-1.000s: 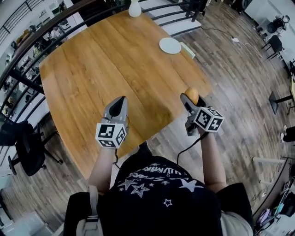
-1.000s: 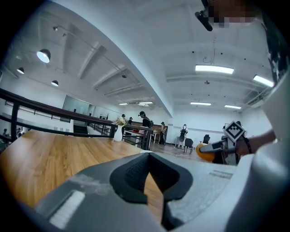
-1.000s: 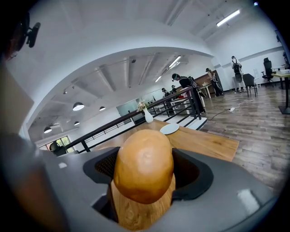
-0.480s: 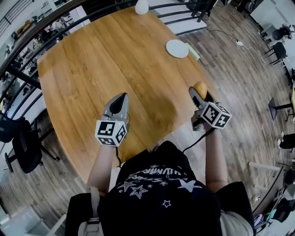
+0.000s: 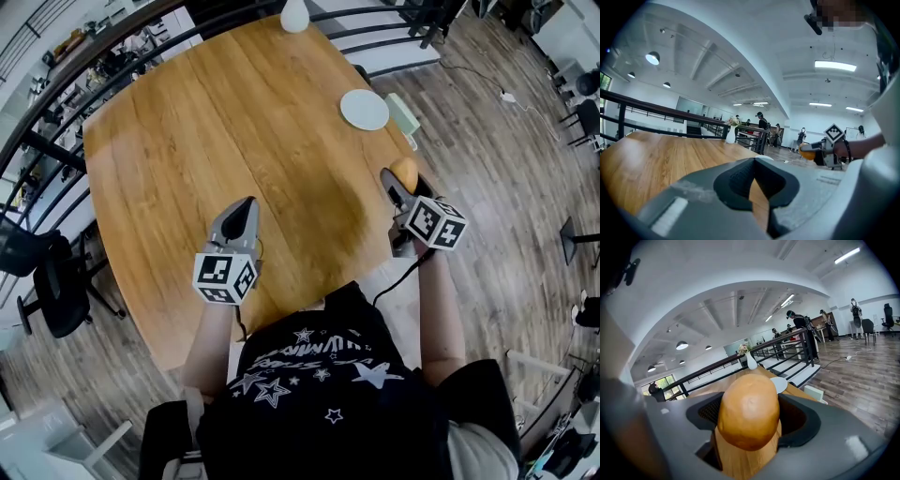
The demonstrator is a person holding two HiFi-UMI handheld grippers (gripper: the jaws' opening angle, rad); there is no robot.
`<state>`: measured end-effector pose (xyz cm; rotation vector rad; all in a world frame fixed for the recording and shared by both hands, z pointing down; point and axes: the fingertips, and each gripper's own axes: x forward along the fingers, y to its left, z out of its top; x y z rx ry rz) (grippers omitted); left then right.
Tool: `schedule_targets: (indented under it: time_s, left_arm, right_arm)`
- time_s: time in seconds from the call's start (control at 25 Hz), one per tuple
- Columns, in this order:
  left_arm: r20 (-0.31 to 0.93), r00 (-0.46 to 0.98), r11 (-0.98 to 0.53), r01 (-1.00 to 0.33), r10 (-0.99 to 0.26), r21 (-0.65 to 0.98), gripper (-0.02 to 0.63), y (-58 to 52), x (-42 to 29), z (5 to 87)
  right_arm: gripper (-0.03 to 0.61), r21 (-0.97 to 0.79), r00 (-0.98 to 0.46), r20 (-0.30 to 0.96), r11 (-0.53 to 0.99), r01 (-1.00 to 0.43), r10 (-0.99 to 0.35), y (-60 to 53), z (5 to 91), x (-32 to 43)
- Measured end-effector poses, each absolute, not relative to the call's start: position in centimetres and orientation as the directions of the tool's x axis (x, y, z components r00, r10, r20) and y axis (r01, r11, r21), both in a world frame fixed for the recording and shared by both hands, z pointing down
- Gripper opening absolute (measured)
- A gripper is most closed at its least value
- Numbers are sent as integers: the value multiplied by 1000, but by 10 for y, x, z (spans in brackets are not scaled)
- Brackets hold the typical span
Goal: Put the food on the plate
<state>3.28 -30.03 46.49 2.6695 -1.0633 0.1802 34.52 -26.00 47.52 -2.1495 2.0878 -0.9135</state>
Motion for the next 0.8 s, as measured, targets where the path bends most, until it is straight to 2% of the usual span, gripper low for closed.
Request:
schedule_targets:
  time_s: [0.48,0.8]
  left_arm:
    - [218,638,-614,-770,-738,175,2,-336,90,451]
    - [235,610,-591,-792,-757,152,2,-366,126,445]
  right_arm:
    - [357,-376,-156,373,5,-926,-915,-334,466,408]
    - [357,-308,-184,410,55,-950,-893,-387,466,439]
